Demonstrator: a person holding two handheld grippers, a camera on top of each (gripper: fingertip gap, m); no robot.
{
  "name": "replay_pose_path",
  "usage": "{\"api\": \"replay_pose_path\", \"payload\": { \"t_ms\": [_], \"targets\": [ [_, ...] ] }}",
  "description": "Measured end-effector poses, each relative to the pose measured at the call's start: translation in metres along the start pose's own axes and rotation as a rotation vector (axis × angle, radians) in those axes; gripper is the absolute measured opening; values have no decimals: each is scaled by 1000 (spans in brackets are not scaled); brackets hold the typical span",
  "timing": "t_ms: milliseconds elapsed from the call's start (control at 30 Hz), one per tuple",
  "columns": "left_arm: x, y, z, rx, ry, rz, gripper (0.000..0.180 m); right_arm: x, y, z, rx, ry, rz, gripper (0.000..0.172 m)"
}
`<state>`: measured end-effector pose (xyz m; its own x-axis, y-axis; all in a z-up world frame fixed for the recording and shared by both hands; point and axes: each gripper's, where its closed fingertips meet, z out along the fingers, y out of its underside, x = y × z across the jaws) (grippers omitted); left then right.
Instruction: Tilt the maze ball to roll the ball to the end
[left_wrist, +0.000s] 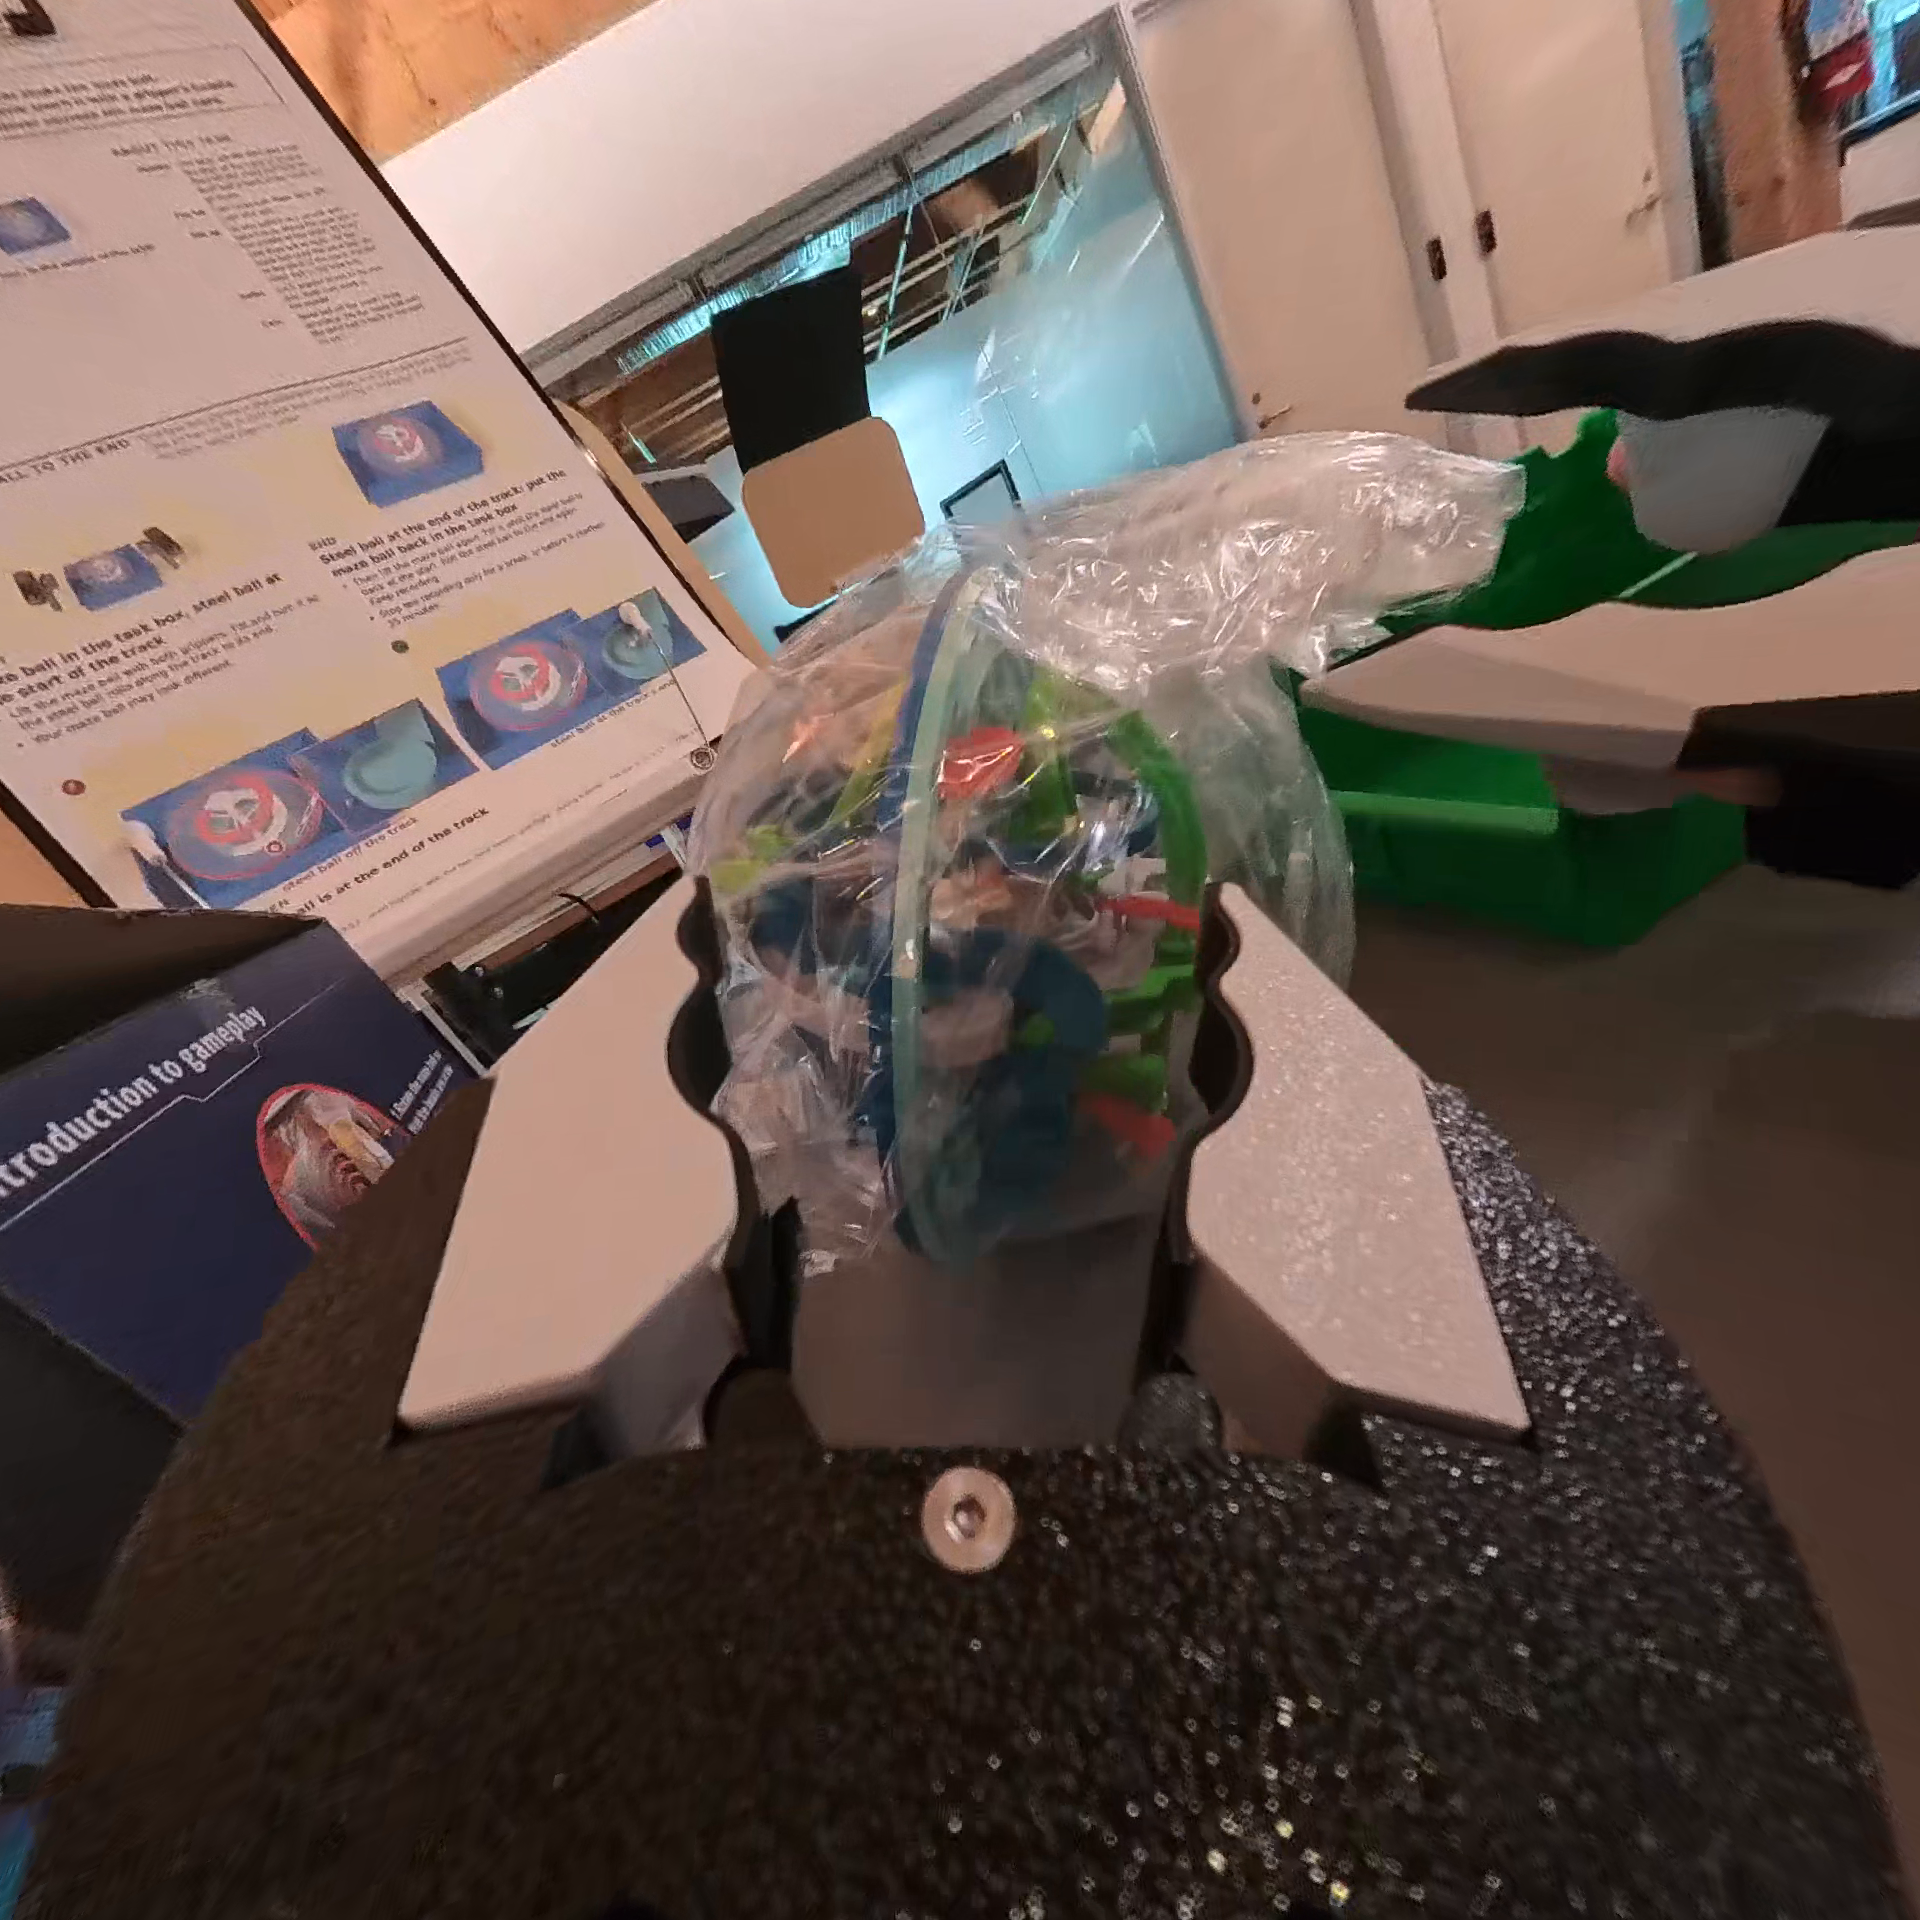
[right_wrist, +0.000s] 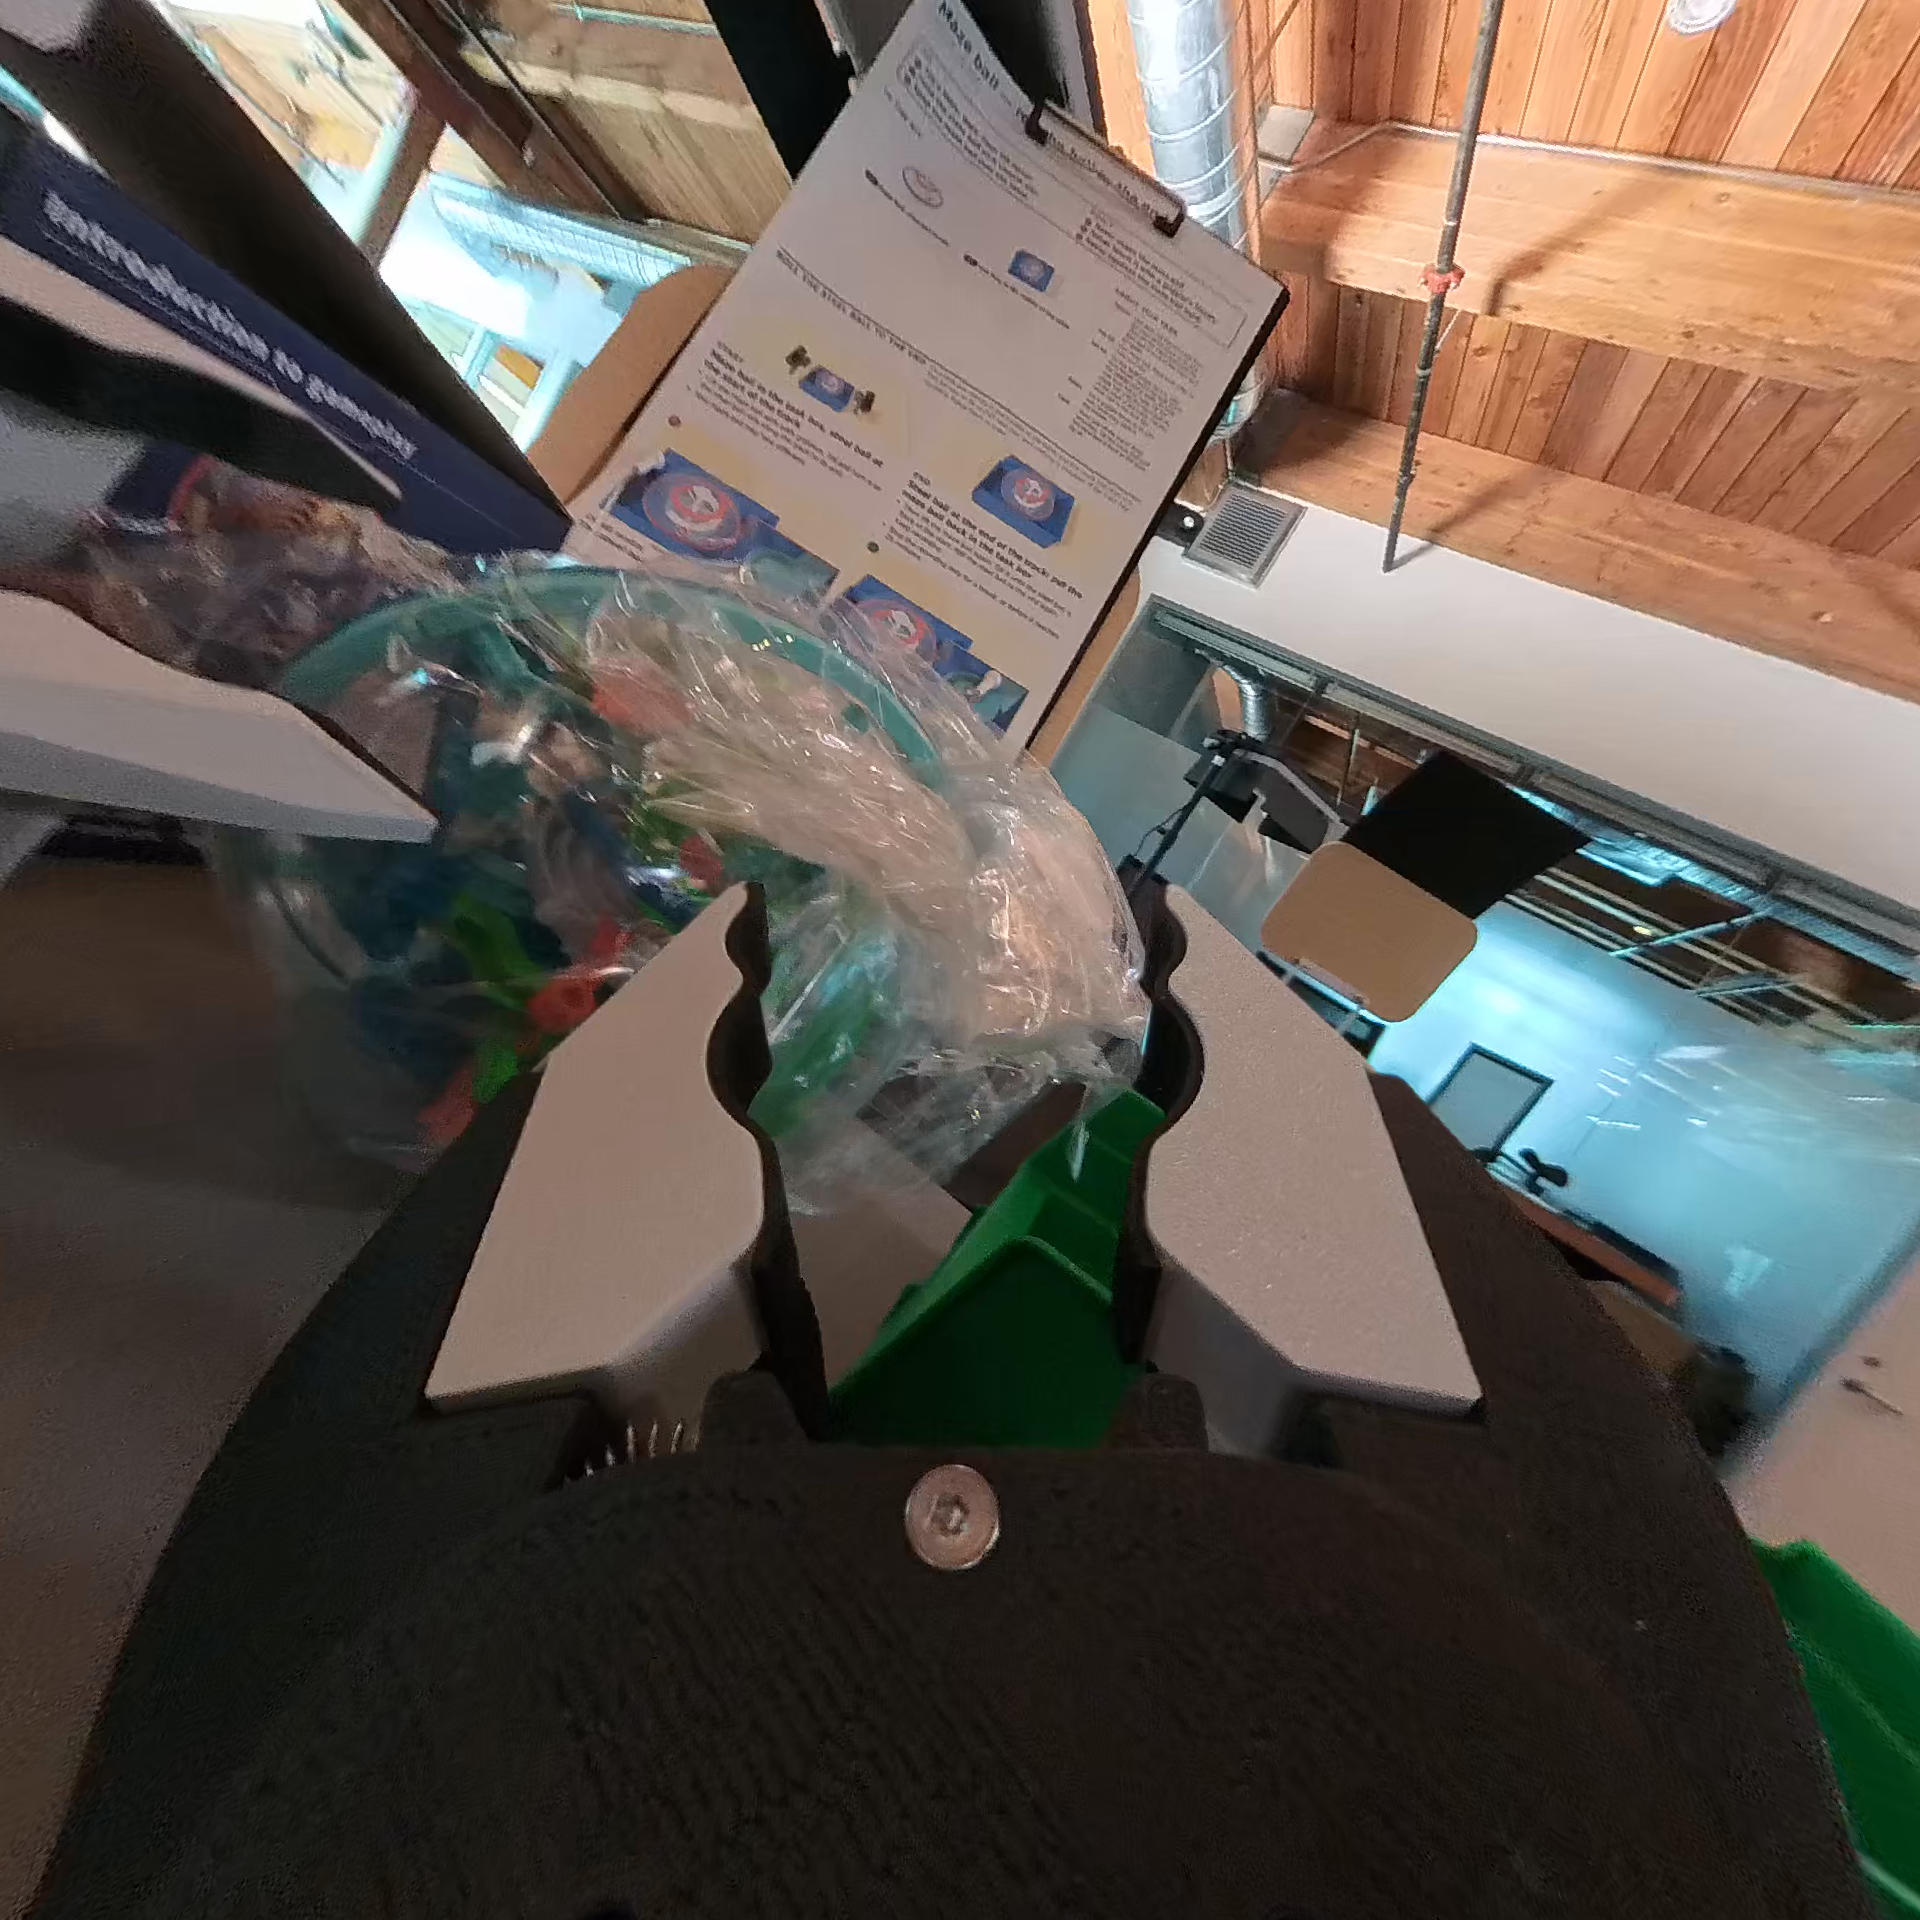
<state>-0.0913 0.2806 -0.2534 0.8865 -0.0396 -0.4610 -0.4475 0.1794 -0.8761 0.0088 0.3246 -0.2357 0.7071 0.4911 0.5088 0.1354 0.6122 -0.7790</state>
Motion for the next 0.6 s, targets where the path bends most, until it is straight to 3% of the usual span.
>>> {"api": "replay_pose_path", "payload": {
  "t_ms": [133,200,267,600],
  "targets": [
    [4,-6,-3,29,-2,25,83,7,16,11,-85,44,-110,65],
    [8,-9,-4,46,5,43,79,11,16,10,-94,77,-160,36],
    [14,-13,-5,63,20,81,77,7,13,6,-95,60,-170,27],
    [29,-18,-11,70,-66,538,65,-41,-16,-18,0,-169,-125,20]
  ]
}}
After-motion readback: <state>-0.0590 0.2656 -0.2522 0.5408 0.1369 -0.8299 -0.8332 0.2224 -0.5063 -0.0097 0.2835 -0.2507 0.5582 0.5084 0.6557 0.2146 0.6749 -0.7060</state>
